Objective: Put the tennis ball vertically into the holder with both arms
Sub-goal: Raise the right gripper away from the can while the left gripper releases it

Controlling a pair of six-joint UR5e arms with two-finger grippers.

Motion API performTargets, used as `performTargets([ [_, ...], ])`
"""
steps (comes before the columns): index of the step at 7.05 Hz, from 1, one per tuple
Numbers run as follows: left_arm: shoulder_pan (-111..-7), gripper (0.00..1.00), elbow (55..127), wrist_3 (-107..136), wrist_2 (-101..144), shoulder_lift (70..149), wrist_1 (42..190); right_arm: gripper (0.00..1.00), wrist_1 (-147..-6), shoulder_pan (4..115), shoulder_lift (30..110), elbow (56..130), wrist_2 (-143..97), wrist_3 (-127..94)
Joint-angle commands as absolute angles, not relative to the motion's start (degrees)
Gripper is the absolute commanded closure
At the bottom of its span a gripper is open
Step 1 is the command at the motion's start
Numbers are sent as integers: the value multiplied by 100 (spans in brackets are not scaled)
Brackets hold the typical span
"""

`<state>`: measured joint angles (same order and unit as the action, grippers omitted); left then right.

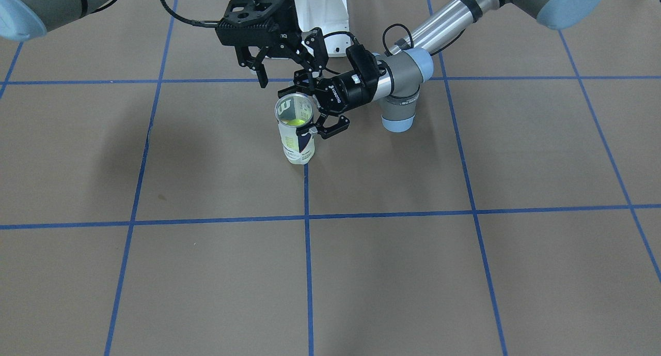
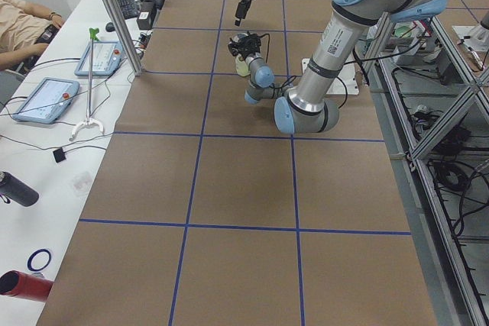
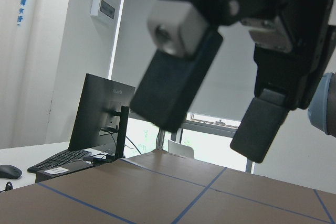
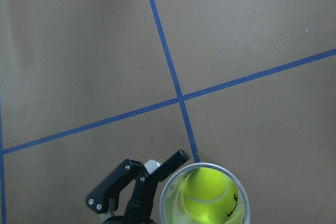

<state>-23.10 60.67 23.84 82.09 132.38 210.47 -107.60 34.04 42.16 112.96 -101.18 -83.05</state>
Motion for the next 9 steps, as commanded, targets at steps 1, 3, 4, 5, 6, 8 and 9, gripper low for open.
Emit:
performTargets([
  [1, -2312, 7, 6292, 2399, 8209, 13245, 21041, 0, -10767, 4233, 4481, 11294, -10896, -7475],
  [3, -2320, 7, 6538, 2408, 8200, 13263, 21041, 0, -10758, 5040, 4885, 11268, -11545, -6457],
  [4, -2373, 7, 6643, 2408, 8191, 13271, 21032, 0, -10714, 5489, 5200, 11172, -11827, -5799],
  [5, -2451, 7, 6671, 2417, 8191, 13263, 21032, 0, -10705, 5980, 5482, 10971, -12030, -4983],
  [6, -2609, 5, 6697, 2443, 8200, 13254, 21032, 0, -10662, 6403, 5754, 10751, -12119, -4226],
  [8, -3047, 4, 6706, 2452, 8253, 13001, 20997, 0, -10391, 7221, 6368, 10294, -12602, -2898],
  [9, -3250, 3, 6697, 2452, 8262, 12912, 20988, 0, -9832, 7538, 6720, 9935, -12804, -2491],
])
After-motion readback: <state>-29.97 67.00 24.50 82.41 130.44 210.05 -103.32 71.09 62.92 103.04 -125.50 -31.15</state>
